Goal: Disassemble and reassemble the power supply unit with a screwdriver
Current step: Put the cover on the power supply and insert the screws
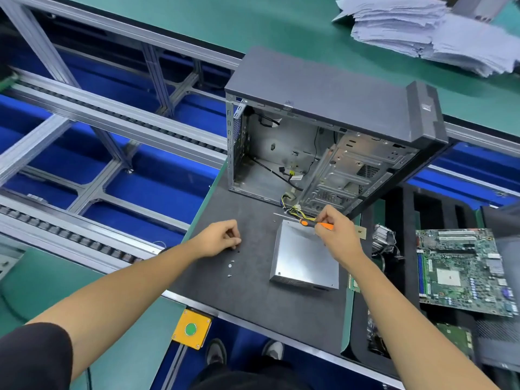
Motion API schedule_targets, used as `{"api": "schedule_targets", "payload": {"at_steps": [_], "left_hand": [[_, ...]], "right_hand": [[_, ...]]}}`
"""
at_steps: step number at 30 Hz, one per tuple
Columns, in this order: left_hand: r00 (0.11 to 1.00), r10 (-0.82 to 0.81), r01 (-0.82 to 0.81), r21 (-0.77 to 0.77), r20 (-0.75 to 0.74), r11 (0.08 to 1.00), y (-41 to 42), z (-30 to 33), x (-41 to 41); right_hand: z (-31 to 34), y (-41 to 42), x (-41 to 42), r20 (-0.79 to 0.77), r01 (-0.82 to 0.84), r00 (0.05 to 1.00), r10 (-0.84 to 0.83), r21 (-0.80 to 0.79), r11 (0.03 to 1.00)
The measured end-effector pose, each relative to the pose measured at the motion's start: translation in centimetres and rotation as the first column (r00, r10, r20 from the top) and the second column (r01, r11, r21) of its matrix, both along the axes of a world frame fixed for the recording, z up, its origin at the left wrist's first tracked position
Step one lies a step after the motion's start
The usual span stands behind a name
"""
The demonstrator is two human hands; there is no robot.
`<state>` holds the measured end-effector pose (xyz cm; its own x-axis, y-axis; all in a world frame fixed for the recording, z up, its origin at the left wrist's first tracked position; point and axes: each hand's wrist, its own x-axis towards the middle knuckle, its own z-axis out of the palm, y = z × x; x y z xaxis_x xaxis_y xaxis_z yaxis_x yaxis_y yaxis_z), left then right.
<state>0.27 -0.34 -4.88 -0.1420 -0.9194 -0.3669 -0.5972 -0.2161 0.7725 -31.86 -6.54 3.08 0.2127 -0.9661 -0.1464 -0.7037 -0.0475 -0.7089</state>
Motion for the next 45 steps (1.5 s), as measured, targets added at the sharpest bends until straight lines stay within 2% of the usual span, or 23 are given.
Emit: {"api": "schedule_targets", "payload": {"at_steps": [2, 5, 9, 12, 15, 21, 29, 41, 45], "left_hand": [[0.985, 0.110, -0.106, 0.034, -0.135, 0.994, -0.3, 0.7, -0.4], [0.950, 0.185, -0.175, 0.062, -0.250, 0.983, -1.2, 2.0, -1.6], [0.887, 0.196, -0.166, 0.108, -0.418, 0.980, -2.4, 3.3, -3.6], [0.871, 0.186, -0.149, 0.117, -0.454, 0.982, -3.0, 4.0, -5.1], [0.890, 0.183, -0.172, 0.065, -0.419, 0.983, -3.7, 4.4, -6.0], [0.978, 0.079, -0.104, -0.123, -0.195, 0.987, -5.2, 5.5, -7.8], [0.985, 0.039, -0.081, -0.247, -0.168, 0.966, -6.3, 5.7, -10.0], [0.989, 0.045, -0.082, -0.272, -0.139, 0.959, -6.8, 5.5, -10.4], [0.996, 0.026, -0.049, -0.287, -0.085, 0.957, -6.9, 5.4, -10.3]], "right_hand": [[0.9, -0.4, 0.1, 0.022, -0.016, 1.000, 0.016, 0.005, 1.000], [2.2, -0.9, 0.2, 0.044, -0.064, 0.997, 0.063, 0.007, 0.998], [3.8, -1.6, 0.4, 0.055, -0.120, 0.991, 0.120, 0.002, 0.993], [4.9, -2.2, 0.4, 0.000, -0.156, 0.988, 0.156, -0.006, 0.988], [5.7, -3.1, 0.1, -0.072, -0.182, 0.981, 0.179, -0.027, 0.983], [7.0, -4.9, -0.5, -0.134, -0.245, 0.963, 0.234, -0.073, 0.967], [7.4, -6.7, -0.8, -0.296, -0.359, 0.905, 0.307, -0.142, 0.923], [7.7, -8.0, -1.0, -0.364, -0.425, 0.868, 0.338, -0.191, 0.885], [7.9, -8.1, -0.8, -0.441, -0.504, 0.814, 0.378, -0.211, 0.838]]}}
